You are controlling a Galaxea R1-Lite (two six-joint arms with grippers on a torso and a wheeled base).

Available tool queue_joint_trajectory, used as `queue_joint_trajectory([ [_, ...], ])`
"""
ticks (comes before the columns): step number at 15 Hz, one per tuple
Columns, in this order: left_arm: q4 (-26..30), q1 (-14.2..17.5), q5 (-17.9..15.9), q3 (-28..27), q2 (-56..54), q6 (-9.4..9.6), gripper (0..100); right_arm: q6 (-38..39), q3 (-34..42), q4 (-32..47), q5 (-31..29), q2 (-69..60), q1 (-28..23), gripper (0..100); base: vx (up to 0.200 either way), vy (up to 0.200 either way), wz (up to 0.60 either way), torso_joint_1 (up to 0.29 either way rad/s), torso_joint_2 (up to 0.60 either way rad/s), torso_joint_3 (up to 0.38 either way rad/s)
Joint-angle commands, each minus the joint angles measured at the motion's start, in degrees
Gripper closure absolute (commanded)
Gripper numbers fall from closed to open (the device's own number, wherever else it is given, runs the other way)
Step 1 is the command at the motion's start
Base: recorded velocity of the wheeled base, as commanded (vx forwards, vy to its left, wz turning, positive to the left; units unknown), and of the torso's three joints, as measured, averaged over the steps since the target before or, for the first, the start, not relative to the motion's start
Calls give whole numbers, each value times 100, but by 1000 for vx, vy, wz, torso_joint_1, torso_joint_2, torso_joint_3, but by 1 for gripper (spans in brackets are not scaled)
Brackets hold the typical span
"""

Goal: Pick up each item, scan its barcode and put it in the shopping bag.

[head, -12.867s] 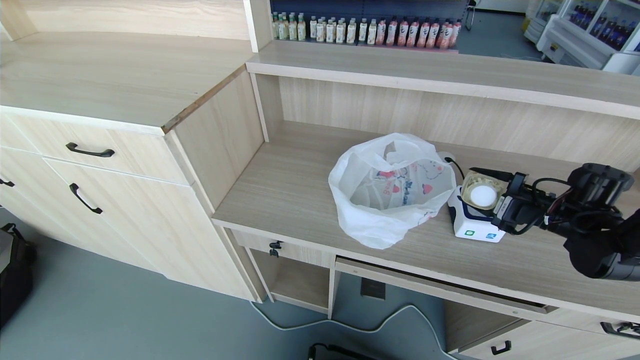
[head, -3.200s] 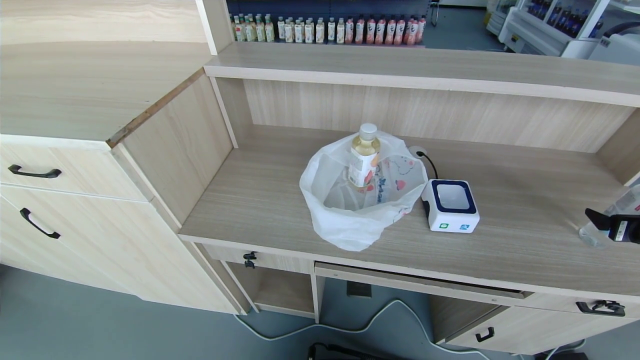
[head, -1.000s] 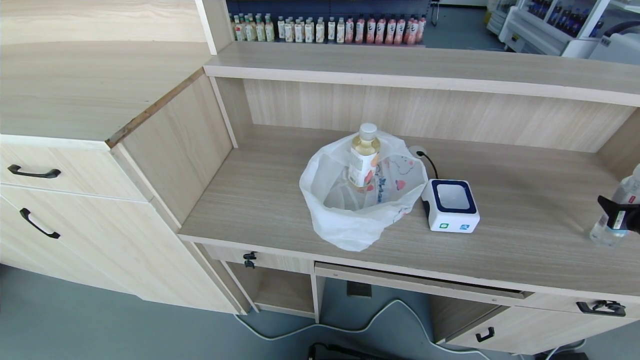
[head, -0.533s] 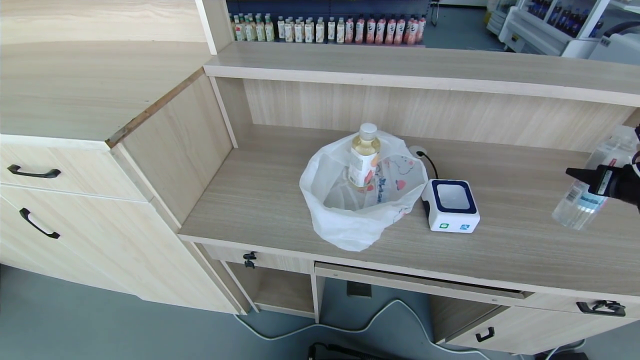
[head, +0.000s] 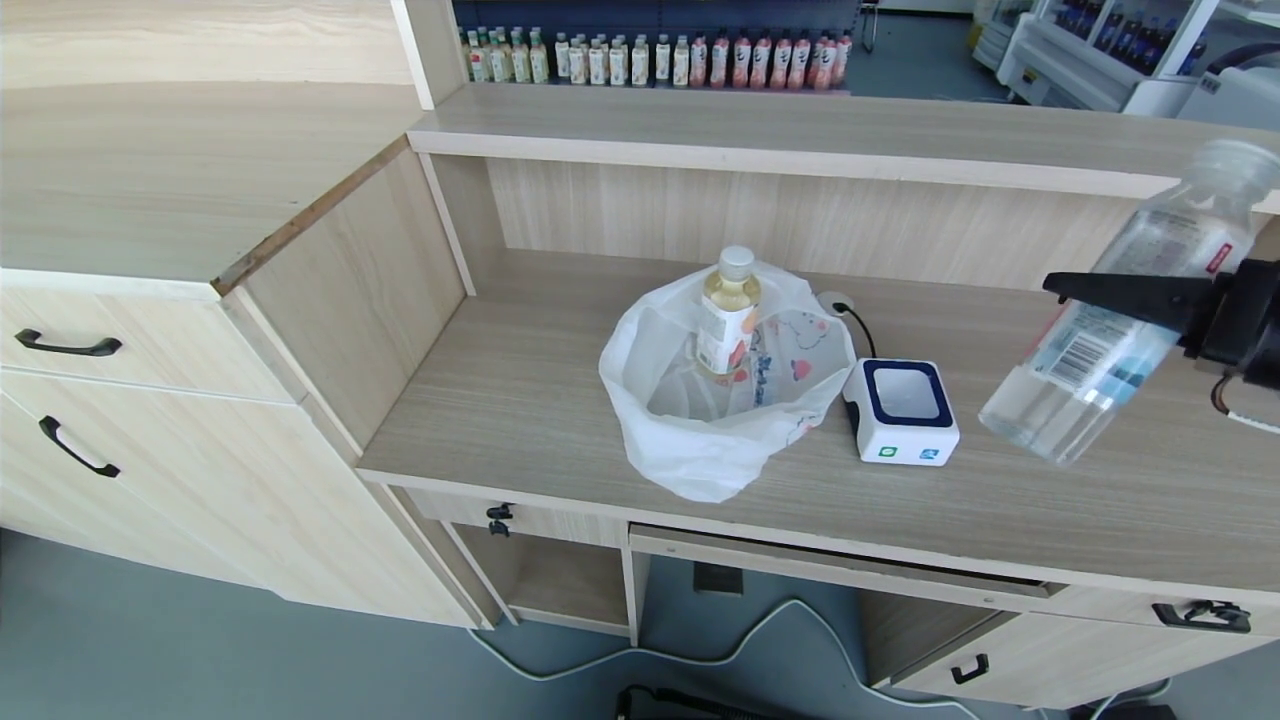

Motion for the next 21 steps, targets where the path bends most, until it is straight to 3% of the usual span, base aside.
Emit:
queue_joint_trajectory([
  [1,-3,0,1,1,-2,-2,0,198,265,-139,23,-763,674,100,0,0,0,0,0,0],
  [11,-3,0,1,1,-2,-2,0,682,195,-402,32,-1598,2291,100,0,0,0,0,0,0],
  [17,-3,0,1,1,-2,-2,0,1130,178,-394,286,-2028,2924,100,0,0,0,0,0,0],
  [21,-3,0,1,1,-2,-2,0,1156,265,-192,533,-2230,2941,100,0,0,0,0,0,0],
])
